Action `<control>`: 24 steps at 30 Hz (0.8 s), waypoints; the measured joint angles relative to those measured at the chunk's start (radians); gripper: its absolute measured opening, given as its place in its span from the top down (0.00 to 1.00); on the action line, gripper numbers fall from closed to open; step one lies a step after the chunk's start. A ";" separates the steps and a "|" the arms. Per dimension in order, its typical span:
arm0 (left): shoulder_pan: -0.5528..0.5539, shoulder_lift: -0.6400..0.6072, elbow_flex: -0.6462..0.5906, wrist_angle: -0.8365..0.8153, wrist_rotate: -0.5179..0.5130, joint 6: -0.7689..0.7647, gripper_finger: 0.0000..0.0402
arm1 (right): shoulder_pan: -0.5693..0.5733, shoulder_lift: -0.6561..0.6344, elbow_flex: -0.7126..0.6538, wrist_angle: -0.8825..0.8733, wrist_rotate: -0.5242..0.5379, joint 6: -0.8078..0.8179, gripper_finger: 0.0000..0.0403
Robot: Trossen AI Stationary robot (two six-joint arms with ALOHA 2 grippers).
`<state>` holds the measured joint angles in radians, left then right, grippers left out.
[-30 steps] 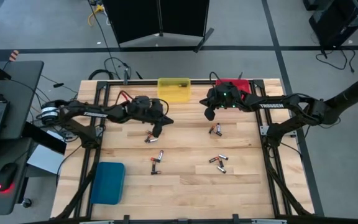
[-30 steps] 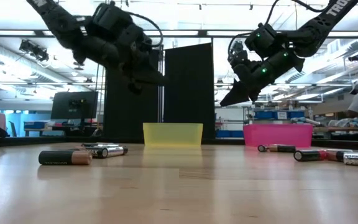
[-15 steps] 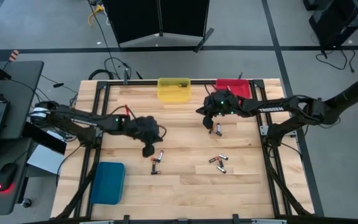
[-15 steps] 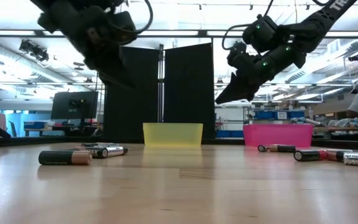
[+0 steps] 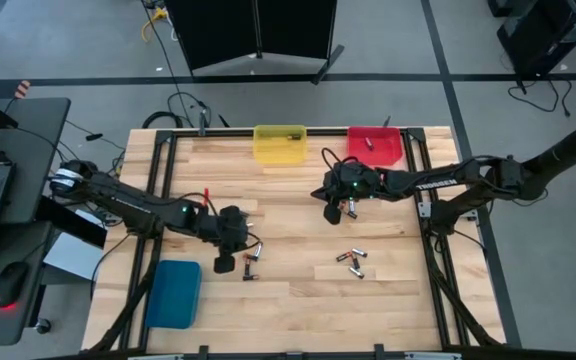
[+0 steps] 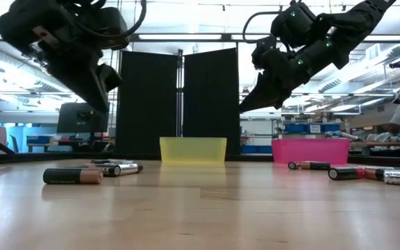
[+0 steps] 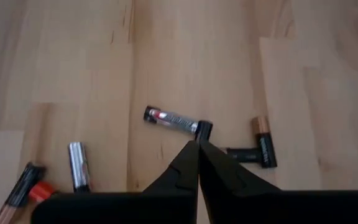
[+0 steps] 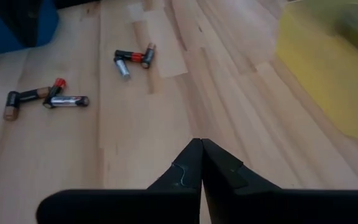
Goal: Sort batteries
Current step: Put the black-red battery into the blue bin
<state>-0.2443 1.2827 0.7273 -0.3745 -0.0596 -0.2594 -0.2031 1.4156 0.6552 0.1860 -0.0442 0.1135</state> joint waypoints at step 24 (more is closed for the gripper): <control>-0.061 0.001 -0.185 0.176 -0.115 -0.025 0.68 | 0.019 0.000 0.000 0.000 0.002 0.000 0.96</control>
<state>-0.3053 1.2839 0.5421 -0.1988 -0.1744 -0.2842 -0.1841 1.4156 0.6552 0.1856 -0.0418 0.1131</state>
